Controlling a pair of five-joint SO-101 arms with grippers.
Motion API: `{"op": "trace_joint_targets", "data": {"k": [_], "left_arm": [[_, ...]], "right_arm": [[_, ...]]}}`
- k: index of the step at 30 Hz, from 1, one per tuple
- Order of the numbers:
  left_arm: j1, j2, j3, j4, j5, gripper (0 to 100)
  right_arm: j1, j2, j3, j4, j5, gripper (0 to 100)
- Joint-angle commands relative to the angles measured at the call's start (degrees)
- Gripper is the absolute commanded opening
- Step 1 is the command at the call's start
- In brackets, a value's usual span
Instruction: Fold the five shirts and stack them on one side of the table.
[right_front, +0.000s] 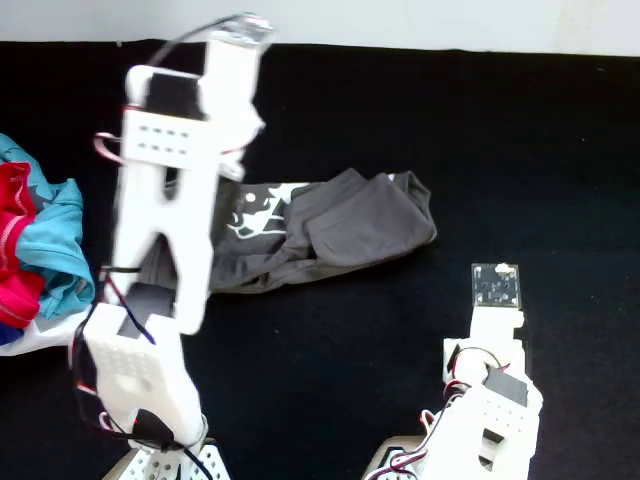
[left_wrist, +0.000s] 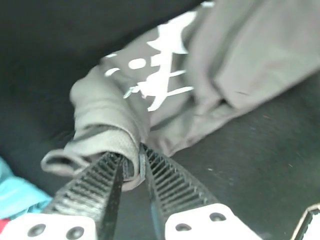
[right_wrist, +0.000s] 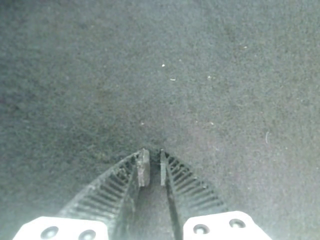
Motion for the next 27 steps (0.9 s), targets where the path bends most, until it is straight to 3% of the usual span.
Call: {"op": "trace_joint_targets", "data": {"k": [1,14,27], "left_arm": [[5.41,-3.12,0.04,0.00,0.35,1],[24.04,1.63,-0.13,-19.52,0.26,1],[26.33,16.40,-0.22,-41.85,0.18,1]], "right_arm": [[0.57,-0.04,1.54,-1.27,0.62,5.5],[0.57,-0.04,1.71,-1.27,0.53,5.5],[0.57,-0.13,1.71,-1.27,0.53,5.5]]}}
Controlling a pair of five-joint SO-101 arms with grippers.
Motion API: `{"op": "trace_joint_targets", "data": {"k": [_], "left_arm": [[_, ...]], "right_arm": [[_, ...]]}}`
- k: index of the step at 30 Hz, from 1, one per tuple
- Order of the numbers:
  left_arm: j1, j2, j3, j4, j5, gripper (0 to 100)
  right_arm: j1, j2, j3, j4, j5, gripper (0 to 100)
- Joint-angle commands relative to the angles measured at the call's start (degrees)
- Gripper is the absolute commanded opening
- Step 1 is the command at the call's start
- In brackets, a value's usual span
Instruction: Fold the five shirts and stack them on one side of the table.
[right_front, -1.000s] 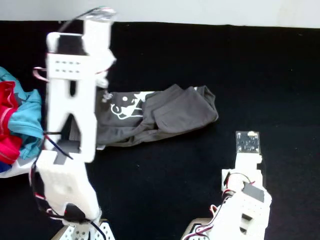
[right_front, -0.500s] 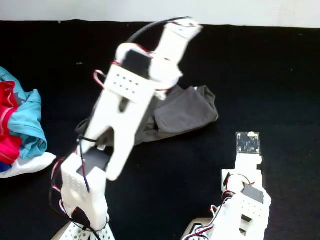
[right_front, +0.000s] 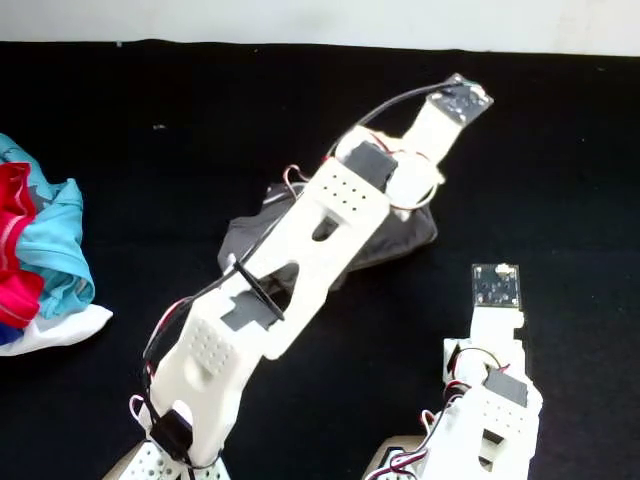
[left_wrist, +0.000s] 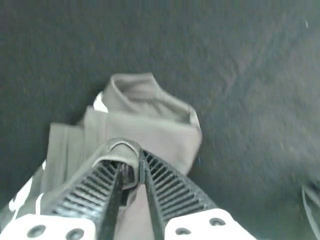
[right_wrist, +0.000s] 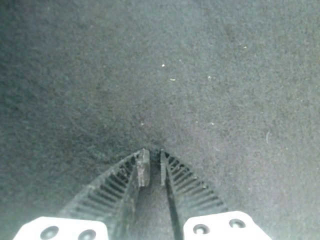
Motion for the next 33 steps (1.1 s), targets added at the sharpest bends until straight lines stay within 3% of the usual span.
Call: {"op": "trace_joint_targets", "data": {"k": [1,5,12,19,23,27,29,33], "left_arm": [[-0.48,-0.66,-0.57,-5.63,0.18,1],[-1.27,-0.66,-0.57,-5.80,0.26,5],[-1.10,-0.40,-0.57,4.22,0.26,17],[-7.25,-2.42,-5.85,12.40,0.18,16],[-15.43,-2.42,-7.08,22.86,-0.09,1],[-22.55,-1.36,-6.81,32.18,-0.26,3],[-24.66,-0.66,-6.81,36.57,-3.69,3],[-28.09,1.54,-3.30,36.92,-7.47,4]], "right_arm": [[0.57,-0.04,1.45,-1.10,0.53,5.5],[0.57,-0.04,1.45,-1.10,0.53,5.5],[0.57,-0.04,1.45,-1.10,0.53,5.5],[0.57,-0.04,1.45,-1.10,0.53,5.5],[0.57,-0.04,1.45,-1.10,0.53,5.5],[0.57,-0.04,1.45,-1.10,0.53,5.5],[0.57,-0.04,1.45,-1.10,0.53,5.5],[0.57,-0.04,1.45,-1.10,0.53,5.5]]}}
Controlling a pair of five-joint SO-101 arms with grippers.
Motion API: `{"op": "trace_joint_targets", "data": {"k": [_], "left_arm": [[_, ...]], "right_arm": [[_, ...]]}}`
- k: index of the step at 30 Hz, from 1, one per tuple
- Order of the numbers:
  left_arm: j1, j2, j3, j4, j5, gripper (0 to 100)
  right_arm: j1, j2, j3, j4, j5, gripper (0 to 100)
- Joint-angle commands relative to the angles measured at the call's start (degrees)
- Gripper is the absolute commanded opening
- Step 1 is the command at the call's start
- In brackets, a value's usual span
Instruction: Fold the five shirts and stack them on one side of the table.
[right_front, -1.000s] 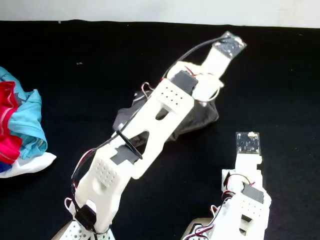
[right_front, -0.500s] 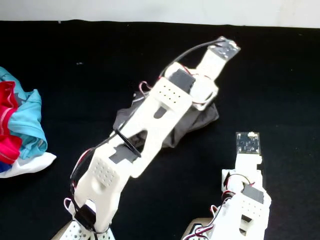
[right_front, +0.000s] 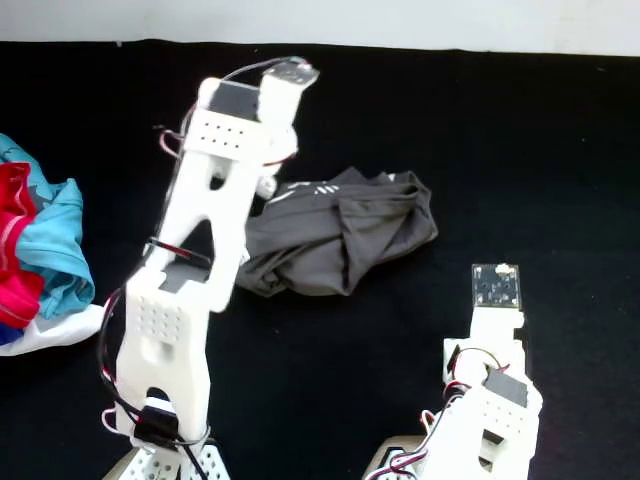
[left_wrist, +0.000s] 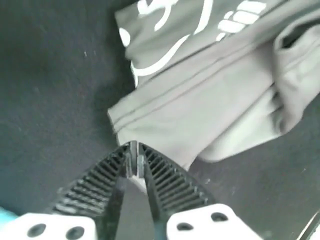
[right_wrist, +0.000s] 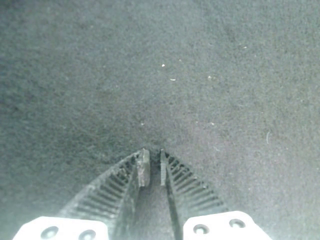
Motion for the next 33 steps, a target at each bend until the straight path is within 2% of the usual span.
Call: {"op": "trace_joint_targets", "data": {"k": [1,5,9,17,21,27,33], "left_arm": [[-2.59,1.27,1.36,0.26,-1.85,5],[-3.21,7.08,2.86,-1.14,-1.58,12],[-0.40,9.45,2.86,-0.79,-0.18,13],[16.31,2.77,2.86,0.70,4.31,13],[21.32,-2.68,2.86,0.70,4.66,13],[20.88,-7.69,2.86,0.44,4.40,13],[14.73,-5.85,3.03,0.70,4.31,13]], "right_arm": [[0.48,-0.04,1.27,-0.92,0.53,5.5],[0.48,-0.04,1.27,-0.92,0.53,5.5],[0.48,-0.04,1.27,-0.92,0.53,5.5],[0.48,-0.04,1.27,-0.92,0.53,5.5],[0.48,-0.04,1.27,-0.92,0.53,5.5],[0.48,-0.04,1.27,-0.92,0.53,5.5],[0.48,-0.04,1.27,-0.92,0.53,5.5]]}}
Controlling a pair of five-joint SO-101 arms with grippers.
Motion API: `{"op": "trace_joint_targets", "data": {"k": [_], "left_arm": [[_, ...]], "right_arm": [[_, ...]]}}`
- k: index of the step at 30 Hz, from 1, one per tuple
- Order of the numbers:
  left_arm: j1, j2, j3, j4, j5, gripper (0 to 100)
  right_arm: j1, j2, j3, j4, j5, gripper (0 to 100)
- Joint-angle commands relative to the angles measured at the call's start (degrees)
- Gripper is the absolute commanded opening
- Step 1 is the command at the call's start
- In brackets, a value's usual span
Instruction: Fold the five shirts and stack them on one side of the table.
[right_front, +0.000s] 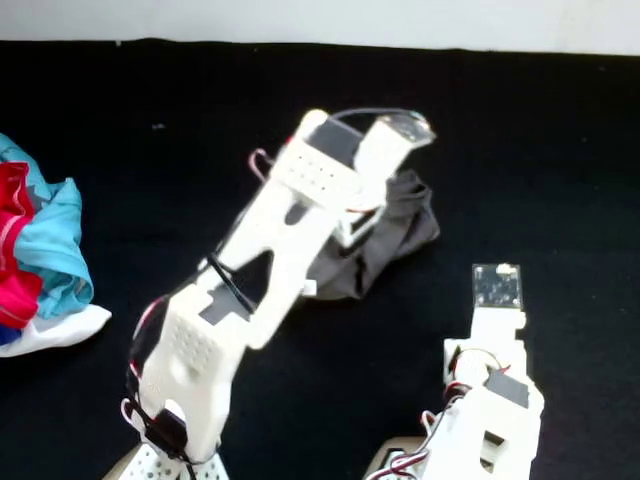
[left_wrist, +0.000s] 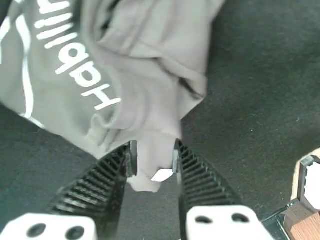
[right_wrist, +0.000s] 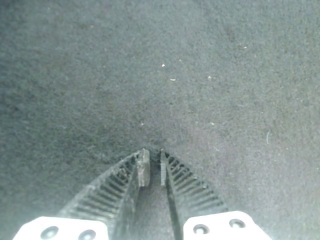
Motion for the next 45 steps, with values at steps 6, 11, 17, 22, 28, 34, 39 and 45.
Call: {"op": "trace_joint_targets", "data": {"k": [6,11,17,22,28,34,39,45], "left_arm": [[-6.02,3.47,1.45,0.88,-0.09,14],[-4.70,8.04,1.10,0.53,-0.09,14],[-3.21,9.45,1.01,0.44,-0.09,10],[-2.24,4.53,-1.36,0.35,0.09,1],[-3.38,2.59,-12.26,0.00,-0.09,1],[-9.45,7.60,-17.89,-2.37,-0.09,1],[-11.82,11.30,-20.53,-2.46,-0.09,5],[-10.77,11.30,-26.51,-0.88,0.26,19]], "right_arm": [[0.48,-0.04,1.27,-0.92,0.53,5.5],[0.48,-0.04,1.27,-0.92,0.53,5.5],[0.48,-0.04,1.27,-0.92,0.53,5.5],[0.48,-0.04,1.27,-0.92,0.53,5.5],[0.48,-0.04,1.27,-0.92,0.53,5.5],[0.48,-0.04,1.27,-0.92,0.53,5.5],[0.48,-0.04,1.27,-0.92,0.53,5.5],[0.48,-0.04,1.27,-0.92,0.53,5.5]]}}
